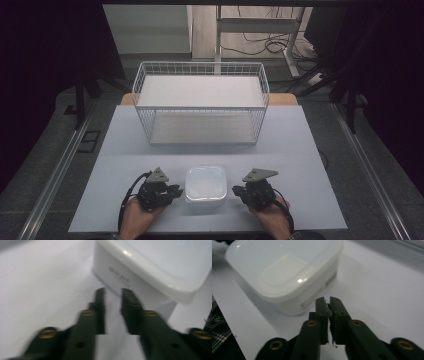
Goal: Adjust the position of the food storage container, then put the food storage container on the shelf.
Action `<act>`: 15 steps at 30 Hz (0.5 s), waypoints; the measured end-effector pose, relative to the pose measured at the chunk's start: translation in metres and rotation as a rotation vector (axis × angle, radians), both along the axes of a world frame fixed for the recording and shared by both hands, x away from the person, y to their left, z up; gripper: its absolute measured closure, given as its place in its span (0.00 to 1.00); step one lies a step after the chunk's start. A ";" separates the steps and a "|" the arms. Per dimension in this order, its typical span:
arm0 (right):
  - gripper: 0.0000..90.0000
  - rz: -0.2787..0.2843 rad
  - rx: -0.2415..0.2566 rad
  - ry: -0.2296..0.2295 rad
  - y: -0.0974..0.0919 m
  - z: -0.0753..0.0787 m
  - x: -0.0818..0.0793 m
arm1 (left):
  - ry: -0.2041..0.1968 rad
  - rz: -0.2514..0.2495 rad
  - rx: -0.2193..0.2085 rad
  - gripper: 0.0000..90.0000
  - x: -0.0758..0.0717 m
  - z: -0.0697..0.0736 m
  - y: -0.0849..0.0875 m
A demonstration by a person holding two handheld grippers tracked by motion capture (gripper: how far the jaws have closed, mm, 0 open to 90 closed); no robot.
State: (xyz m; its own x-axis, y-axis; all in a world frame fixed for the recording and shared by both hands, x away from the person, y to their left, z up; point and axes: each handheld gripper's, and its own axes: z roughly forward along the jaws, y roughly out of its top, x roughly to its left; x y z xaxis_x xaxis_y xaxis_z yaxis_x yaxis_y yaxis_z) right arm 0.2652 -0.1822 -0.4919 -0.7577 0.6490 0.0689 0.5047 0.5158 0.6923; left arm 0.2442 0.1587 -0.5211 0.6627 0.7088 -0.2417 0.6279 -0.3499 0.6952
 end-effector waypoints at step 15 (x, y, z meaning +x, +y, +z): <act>0.07 0.009 0.095 -0.020 -0.018 -0.001 0.002 | -0.052 -0.004 -0.063 0.03 -0.015 -0.001 0.008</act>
